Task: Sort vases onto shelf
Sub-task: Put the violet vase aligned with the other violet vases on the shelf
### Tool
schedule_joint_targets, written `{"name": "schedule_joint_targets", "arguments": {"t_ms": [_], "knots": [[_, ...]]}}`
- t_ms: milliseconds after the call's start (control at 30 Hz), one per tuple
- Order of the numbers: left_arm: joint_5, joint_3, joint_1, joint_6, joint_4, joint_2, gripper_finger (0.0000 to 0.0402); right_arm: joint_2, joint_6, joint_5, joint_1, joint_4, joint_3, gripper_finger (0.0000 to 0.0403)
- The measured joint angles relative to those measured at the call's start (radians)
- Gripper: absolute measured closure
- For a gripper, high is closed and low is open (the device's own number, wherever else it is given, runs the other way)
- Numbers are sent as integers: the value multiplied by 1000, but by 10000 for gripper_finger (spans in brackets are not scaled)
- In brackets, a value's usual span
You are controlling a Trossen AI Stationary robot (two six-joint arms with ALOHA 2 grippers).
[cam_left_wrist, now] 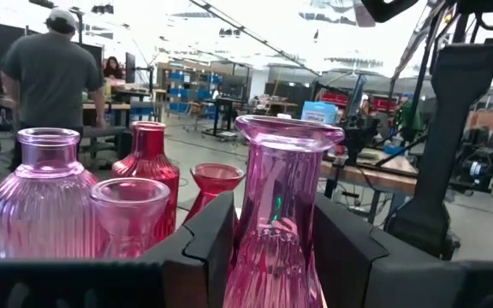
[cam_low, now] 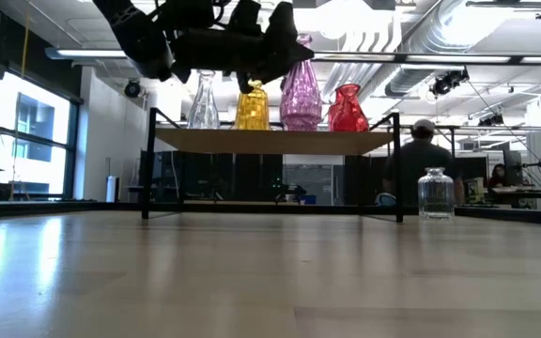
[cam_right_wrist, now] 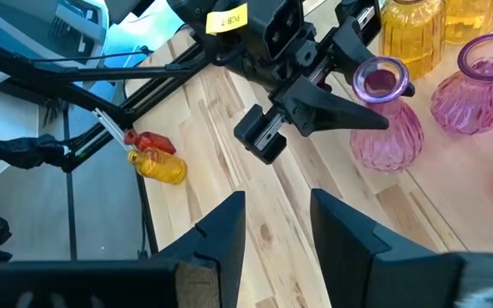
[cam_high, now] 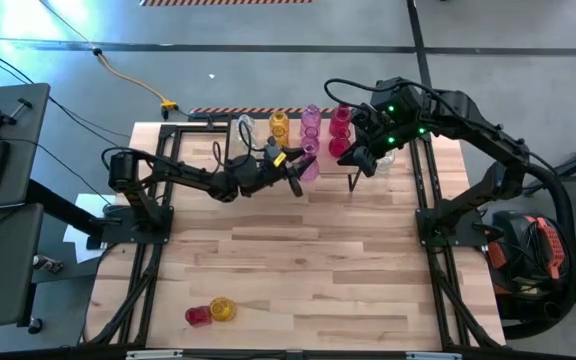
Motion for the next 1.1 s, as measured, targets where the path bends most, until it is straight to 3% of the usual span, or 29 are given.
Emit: {"name": "schedule_joint_targets", "arguments": {"t_ms": [400, 567, 767, 1100], "knots": [[-2, 0, -28, -9, 16, 0, 282, -10, -23, -9, 0, -60, 0, 289], [-136, 14, -55, 13, 13, 0, 282, -73, -28, 14, -1, -67, 0, 289], [-350, 101, -116, 140, -114, 0, 284, -151, 10, 134, -1, -71, 0, 289], [-446, 133, -141, 46, -196, -1, 284, -195, 77, 177, 0, -110, 0, 289]]}}
